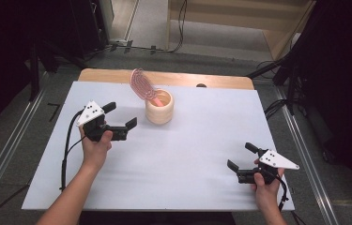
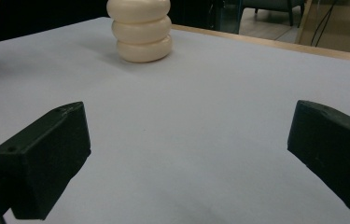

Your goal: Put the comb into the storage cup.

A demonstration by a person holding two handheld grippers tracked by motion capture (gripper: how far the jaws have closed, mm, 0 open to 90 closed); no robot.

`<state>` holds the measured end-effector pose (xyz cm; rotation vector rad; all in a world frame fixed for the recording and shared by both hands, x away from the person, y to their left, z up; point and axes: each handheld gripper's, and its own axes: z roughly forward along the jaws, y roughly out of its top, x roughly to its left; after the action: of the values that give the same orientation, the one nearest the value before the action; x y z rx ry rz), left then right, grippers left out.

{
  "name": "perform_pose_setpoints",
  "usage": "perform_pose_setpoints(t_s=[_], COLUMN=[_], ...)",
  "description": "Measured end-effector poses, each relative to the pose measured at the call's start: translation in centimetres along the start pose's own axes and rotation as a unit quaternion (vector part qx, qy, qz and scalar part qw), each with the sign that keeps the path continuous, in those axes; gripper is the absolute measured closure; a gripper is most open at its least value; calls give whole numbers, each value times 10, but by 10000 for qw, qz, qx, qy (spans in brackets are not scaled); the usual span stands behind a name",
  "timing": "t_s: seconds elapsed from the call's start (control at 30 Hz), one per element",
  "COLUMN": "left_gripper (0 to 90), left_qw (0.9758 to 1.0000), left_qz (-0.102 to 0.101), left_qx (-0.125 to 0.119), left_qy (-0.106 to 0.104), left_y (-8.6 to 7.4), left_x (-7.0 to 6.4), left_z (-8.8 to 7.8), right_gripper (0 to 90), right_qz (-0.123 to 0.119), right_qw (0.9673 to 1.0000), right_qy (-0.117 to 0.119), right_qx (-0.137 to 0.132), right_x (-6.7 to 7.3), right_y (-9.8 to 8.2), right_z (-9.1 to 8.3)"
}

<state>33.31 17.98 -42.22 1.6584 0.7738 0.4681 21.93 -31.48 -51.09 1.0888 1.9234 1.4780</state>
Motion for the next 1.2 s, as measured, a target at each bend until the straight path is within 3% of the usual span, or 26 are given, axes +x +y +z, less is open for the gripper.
perform_pose_setpoints(t_s=[0.4,1.2], left_gripper=[0,0], left_qw=[9998,9995], left_qz=[132,-37], left_qx=[-106,-112], left_qy=[75,298], left_y=[-8,-43], left_x=[-4,6], left_z=[-25,-71], right_gripper=[0,0], right_qz=[-7,-39], right_qw=[10000,9999], right_qy=[-33,-103], right_qx=[27,3], right_x=[0,1], right_y=[0,0], right_z=[1,1])
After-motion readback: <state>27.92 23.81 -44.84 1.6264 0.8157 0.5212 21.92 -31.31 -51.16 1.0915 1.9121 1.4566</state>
